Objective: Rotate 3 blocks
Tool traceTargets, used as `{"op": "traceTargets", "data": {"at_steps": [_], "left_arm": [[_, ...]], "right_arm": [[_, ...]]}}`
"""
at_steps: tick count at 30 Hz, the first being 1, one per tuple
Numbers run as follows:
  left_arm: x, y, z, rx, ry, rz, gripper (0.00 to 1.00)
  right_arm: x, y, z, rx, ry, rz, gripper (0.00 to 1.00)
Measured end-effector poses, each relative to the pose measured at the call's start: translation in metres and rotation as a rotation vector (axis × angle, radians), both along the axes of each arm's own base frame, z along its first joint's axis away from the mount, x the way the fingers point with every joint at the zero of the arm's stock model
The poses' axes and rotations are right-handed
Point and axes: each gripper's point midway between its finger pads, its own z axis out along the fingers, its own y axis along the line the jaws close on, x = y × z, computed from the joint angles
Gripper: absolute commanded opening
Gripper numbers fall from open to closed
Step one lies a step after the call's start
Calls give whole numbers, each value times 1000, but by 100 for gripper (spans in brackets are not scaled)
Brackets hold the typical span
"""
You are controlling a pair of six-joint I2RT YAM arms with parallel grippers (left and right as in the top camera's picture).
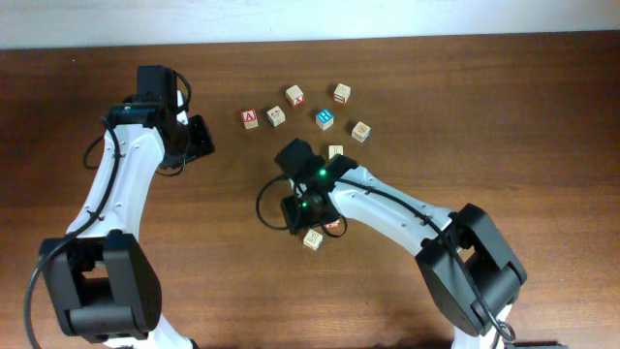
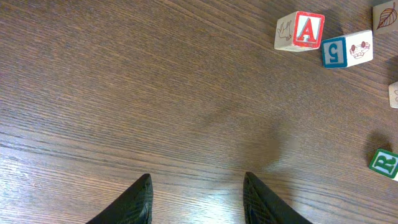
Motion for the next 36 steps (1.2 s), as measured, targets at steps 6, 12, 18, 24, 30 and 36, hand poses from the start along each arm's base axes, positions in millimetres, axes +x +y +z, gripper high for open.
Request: {"op": "traceTargets", "data": {"at_steps": [6, 12, 18, 24, 30, 36], "left_arm": [[0, 0, 0, 0, 0, 0, 45], [0, 0, 0, 0, 0, 0, 45], [0, 0, 0, 0, 1, 0, 45], [-1, 0, 0, 0, 2, 0, 43], [-1, 0, 0, 0, 3, 0, 43], [-1, 0, 0, 2, 2, -4, 43]], "right_arm": [[-5, -11, -1, -40, 40, -53, 54], [2, -30, -1, -59, 71, -109, 61], [6, -33, 0, -57, 65, -109, 66], [5, -33, 2, -55, 68, -91, 82], [3, -35, 11, -78, 93, -78, 86], [6, -31, 18, -62, 81, -60, 76]]}}
